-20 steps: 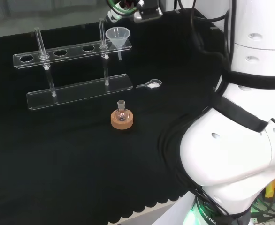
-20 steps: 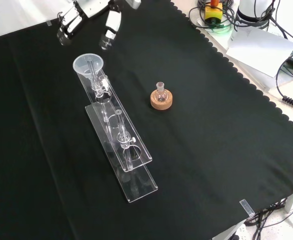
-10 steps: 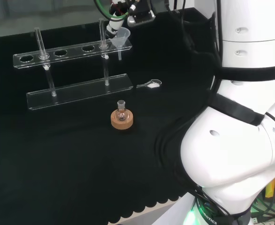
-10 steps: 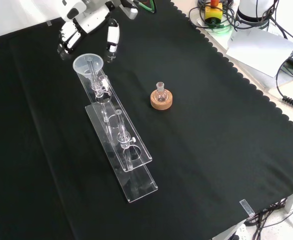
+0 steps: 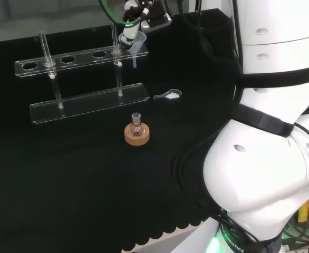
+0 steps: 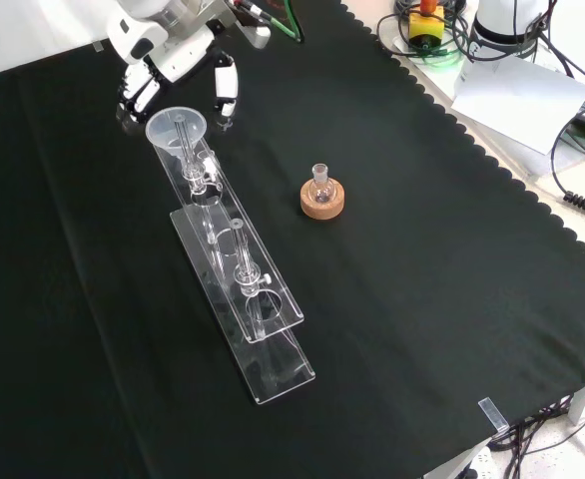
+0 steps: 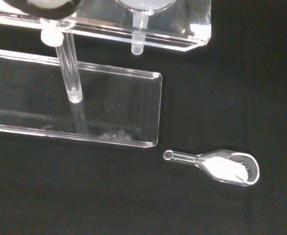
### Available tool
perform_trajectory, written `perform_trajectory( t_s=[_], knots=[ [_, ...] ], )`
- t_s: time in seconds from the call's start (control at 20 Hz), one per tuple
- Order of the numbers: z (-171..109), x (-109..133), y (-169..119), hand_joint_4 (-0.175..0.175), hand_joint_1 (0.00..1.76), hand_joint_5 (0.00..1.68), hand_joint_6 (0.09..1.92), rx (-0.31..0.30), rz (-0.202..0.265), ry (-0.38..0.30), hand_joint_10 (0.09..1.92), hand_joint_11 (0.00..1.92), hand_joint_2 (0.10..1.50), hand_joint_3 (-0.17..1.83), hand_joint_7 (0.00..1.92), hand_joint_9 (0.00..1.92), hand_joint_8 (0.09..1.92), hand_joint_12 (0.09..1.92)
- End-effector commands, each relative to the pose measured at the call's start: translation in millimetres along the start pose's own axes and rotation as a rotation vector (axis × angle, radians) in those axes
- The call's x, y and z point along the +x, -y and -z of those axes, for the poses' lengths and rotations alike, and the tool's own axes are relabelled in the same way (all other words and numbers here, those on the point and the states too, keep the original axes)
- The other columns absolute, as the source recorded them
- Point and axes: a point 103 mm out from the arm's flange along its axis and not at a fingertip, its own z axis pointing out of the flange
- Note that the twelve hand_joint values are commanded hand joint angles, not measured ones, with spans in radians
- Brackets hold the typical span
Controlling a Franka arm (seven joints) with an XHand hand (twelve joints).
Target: Pick up the funnel from the transparent funnel stand.
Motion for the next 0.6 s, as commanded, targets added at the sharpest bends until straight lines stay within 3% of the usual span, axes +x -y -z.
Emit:
perform_trajectory(
  t_s=[0.05, 0.6],
  knots=[
    [-4.4, 0.6, -5.7, -0.104, 0.78, 0.19, 0.09, 0.025, -0.003, 0.028, 0.80, 0.37, 0.67, 0.42, 0.00, 0.27, 0.65, 1.39],
    [-8.1, -1.0, -15.3, -0.106, 0.79, 0.19, 0.09, 0.035, -0.002, 0.060, 0.80, 0.38, 0.66, 0.44, 0.00, 0.27, 0.65, 1.39]
  ],
)
